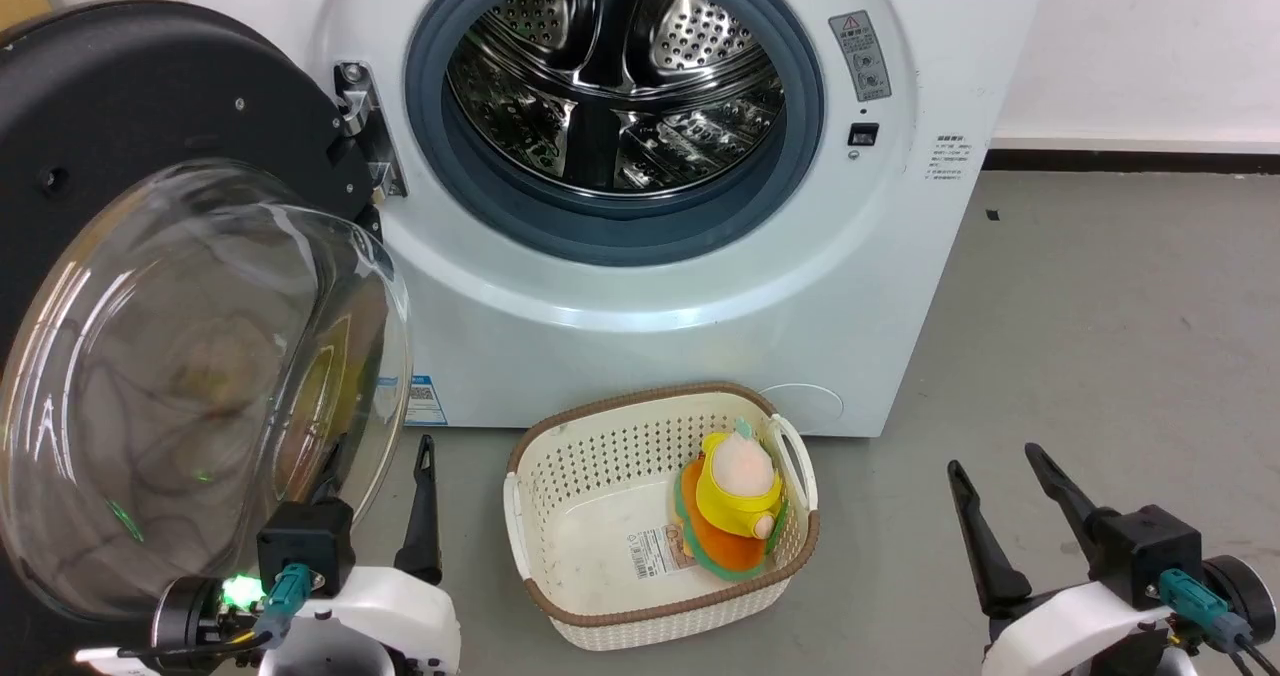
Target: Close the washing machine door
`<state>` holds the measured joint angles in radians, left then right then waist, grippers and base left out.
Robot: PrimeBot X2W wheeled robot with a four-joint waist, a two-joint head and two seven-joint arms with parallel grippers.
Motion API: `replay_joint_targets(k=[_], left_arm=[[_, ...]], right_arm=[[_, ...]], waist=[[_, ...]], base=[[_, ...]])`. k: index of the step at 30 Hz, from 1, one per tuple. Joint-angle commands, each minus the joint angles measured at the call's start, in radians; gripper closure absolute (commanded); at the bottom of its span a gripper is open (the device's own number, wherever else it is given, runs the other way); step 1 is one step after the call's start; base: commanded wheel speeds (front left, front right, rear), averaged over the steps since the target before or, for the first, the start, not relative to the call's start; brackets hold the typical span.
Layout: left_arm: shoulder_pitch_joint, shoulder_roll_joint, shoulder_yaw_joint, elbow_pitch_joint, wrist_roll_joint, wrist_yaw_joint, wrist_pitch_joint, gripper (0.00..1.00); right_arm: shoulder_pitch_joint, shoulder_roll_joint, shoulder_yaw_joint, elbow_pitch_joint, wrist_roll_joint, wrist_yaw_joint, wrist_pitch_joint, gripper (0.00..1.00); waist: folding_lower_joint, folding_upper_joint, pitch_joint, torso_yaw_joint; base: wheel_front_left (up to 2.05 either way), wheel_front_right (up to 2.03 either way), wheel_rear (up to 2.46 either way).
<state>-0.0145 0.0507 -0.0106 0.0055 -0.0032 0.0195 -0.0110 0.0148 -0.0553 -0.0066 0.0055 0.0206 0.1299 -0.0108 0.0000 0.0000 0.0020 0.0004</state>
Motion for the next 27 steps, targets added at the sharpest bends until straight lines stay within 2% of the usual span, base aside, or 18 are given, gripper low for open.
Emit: replay_joint_targets(k=[1,2,3,17,27], left_arm=[[-0.005,0.000,-0.004,0.001,-0.002,0.013,-0.012,0.37],[-0.006,0.000,-0.005,0.000,-0.001,0.016,-0.014,0.79],[-0.007,0.001,-0.006,-0.001,-0.001,0.018,-0.016,1.00],[-0.053,0.013,-0.003,-0.047,-0.013,0.032,-0.043,1.00],[-0.130,0.020,0.039,-0.120,-0.043,0.009,-0.064,1.00]], right_arm=[[-0.001,0.000,-0.005,-0.001,0.013,0.000,-0.012,0.00],[-0.002,0.000,-0.005,-0.002,0.015,0.000,-0.014,0.00],[-0.002,0.001,-0.006,-0.002,0.017,0.000,-0.016,0.00],[-0.008,0.001,-0.017,-0.008,0.041,0.000,-0.044,0.00],[-0.012,0.001,-0.028,-0.014,0.056,0.000,-0.064,0.00]], waist=[[0.0000,0.0000,0.001,0.001],[0.0000,0.0000,0.001,0.001],[0.0000,0.0000,0.001,0.001],[0.0000,0.0000,0.010,0.031],[0.0000,0.0000,0.027,0.082]], base=[[0.00,0.00,0.00],[0.00,0.00,0.00],[0.00,0.00,0.00],[0.00,0.00,0.00],[0.00,0.00,0.00]])
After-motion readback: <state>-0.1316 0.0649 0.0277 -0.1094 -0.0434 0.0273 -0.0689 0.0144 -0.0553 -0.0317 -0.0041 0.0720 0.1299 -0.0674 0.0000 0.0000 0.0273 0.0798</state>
